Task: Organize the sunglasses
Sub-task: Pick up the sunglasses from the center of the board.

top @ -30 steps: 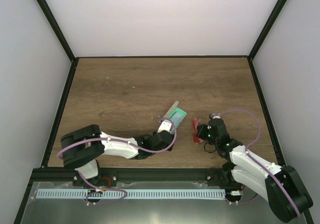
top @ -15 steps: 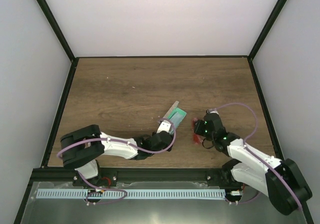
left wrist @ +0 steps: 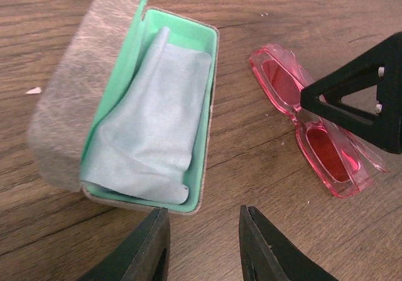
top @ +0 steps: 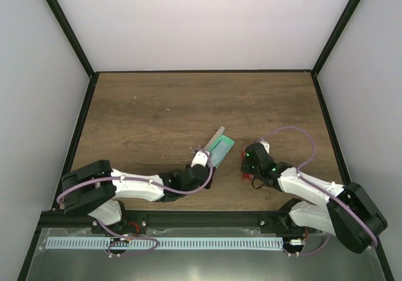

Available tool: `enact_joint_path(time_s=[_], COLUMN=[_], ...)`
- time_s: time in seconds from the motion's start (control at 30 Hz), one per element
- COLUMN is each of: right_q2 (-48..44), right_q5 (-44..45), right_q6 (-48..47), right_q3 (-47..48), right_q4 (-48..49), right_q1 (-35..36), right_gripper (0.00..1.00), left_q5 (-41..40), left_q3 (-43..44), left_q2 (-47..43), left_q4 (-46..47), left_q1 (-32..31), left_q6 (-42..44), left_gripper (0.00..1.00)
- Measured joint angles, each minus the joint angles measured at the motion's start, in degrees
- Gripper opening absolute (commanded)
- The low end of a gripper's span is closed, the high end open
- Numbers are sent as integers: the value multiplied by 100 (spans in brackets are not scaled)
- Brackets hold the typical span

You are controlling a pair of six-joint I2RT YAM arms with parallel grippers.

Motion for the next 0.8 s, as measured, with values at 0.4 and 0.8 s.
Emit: enact_joint_path(time_s=[0.4, 0.8], right_q2=[166, 131], right_q5=[101, 155], right_q6=[13, 42], right_q3=[0, 59], right_q4=[-105, -146], right_q1=[70, 170], right_gripper=[12, 8], left_q5=[-212, -409], left_q3=[-402, -411], left_q2=[-367, -424], left_q4=[-17, -129], left_q1=[17, 55], left_q6=[-90, -114], left_gripper=[33, 32])
